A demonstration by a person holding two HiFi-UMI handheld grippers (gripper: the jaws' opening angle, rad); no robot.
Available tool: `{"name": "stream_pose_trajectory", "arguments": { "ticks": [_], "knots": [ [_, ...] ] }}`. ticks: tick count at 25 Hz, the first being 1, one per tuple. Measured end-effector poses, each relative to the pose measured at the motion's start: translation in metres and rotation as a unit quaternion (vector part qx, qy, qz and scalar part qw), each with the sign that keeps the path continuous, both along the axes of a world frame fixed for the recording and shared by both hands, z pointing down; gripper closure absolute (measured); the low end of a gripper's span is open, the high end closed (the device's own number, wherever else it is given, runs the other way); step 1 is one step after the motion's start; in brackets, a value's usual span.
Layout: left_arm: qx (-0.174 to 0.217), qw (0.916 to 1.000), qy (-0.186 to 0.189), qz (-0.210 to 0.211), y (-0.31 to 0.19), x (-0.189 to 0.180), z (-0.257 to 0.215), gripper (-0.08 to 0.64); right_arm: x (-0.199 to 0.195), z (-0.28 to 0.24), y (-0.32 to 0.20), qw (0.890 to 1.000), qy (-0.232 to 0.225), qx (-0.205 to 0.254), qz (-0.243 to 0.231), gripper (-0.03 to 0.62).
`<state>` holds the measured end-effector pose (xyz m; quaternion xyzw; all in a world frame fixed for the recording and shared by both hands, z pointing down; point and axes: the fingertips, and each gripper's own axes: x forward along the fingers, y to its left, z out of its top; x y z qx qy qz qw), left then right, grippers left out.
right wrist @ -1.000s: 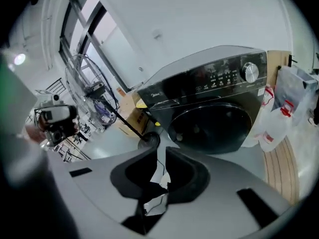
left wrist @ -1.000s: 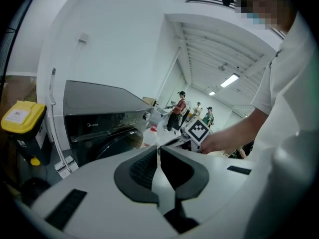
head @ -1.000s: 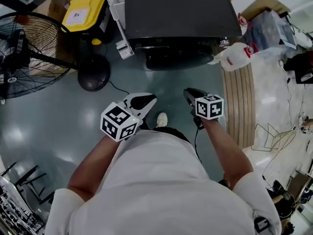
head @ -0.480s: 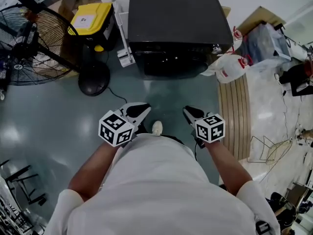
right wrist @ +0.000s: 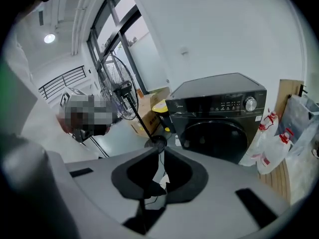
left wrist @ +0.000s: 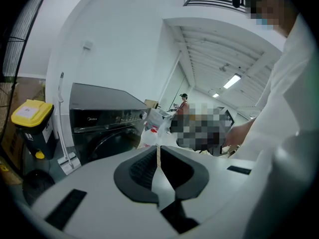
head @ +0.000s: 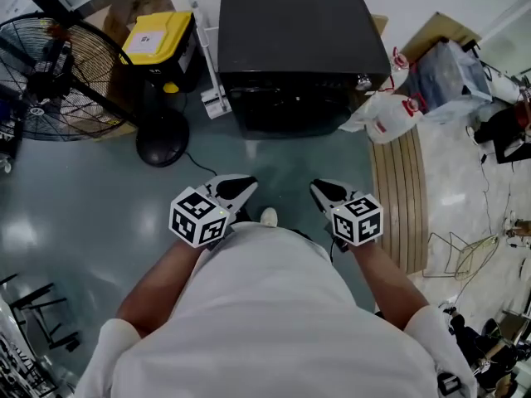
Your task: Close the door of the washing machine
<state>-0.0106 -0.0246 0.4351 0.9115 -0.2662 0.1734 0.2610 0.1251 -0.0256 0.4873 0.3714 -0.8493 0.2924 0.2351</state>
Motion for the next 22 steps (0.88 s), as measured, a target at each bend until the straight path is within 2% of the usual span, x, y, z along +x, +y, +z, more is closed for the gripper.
{"name": "stream_pose_trajectory", "arguments": {
  "ticks": [12, 22],
  "knots": [
    [-0.004, 0.9999, -0.002, 0.015, -0.004, 0.007, 0.004, 0.538, -0.001, -0.003, 0.002, 1.000, 0.002, 0.012, 0.004, 0.583],
    [-0.008, 0.9997, -0.006, 0.020, -0.015, 0.013, 0.009, 0.538, 0.005, 0.001, -0.004, 1.000, 0.009, 0.016, 0.008, 0.583]
  ]
}}
